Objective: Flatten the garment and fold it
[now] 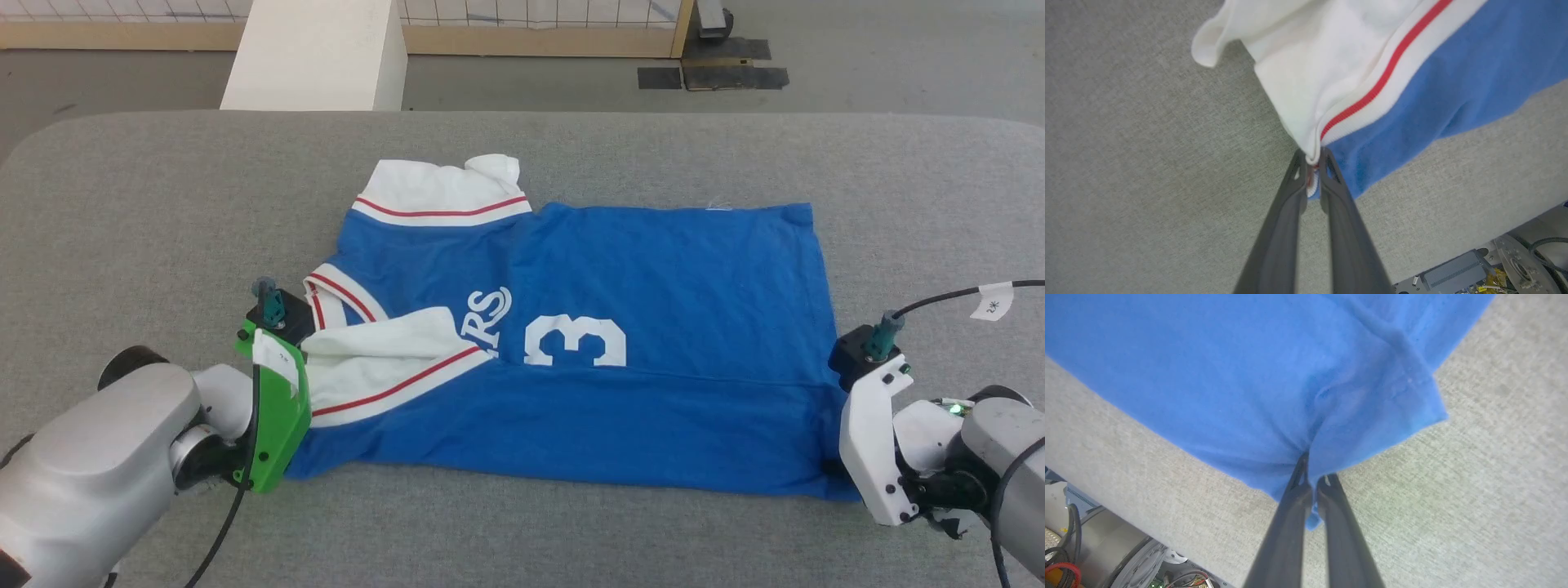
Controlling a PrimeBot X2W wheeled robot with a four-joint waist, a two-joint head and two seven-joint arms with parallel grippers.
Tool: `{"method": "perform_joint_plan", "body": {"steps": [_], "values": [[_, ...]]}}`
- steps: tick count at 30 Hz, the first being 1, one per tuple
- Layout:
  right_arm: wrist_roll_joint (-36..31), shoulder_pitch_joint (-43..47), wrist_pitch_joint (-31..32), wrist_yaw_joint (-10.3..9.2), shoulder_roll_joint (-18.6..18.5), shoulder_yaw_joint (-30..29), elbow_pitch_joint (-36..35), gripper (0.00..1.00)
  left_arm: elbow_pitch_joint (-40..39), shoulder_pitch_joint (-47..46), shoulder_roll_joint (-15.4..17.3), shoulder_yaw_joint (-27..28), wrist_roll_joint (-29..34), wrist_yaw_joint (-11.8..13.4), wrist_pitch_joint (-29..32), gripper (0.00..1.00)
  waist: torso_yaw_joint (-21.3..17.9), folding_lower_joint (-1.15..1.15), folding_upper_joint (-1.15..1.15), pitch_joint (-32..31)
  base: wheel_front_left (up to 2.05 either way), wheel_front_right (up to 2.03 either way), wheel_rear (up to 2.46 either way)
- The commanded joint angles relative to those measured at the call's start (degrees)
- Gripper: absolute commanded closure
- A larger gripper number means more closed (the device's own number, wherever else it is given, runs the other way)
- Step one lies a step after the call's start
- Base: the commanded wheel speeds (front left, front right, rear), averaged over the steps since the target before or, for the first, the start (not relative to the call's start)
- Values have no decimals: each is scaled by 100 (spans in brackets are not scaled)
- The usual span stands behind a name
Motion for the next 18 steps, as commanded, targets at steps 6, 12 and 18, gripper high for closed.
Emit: {"method": "perform_joint_plan", "body": {"steps": [6, 12, 18], "values": [[142, 73, -306, -8, 15, 306, -78, 100, 26, 1, 19, -18, 35, 0, -142, 100, -14, 0, 0, -151, 0, 0, 0], [267, 61, -735, -8, -459, 343, -542, 100, -267, 296, 349, -21, -183, 0, -501, 100, -52, 0, 0, -555, 0, 0, 0], [427, 342, -1021, -8, -1167, 295, -1214, 100, -839, 722, 824, -24, -326, 0, -715, 100, -39, 0, 0, -838, 0, 0, 0]]}}
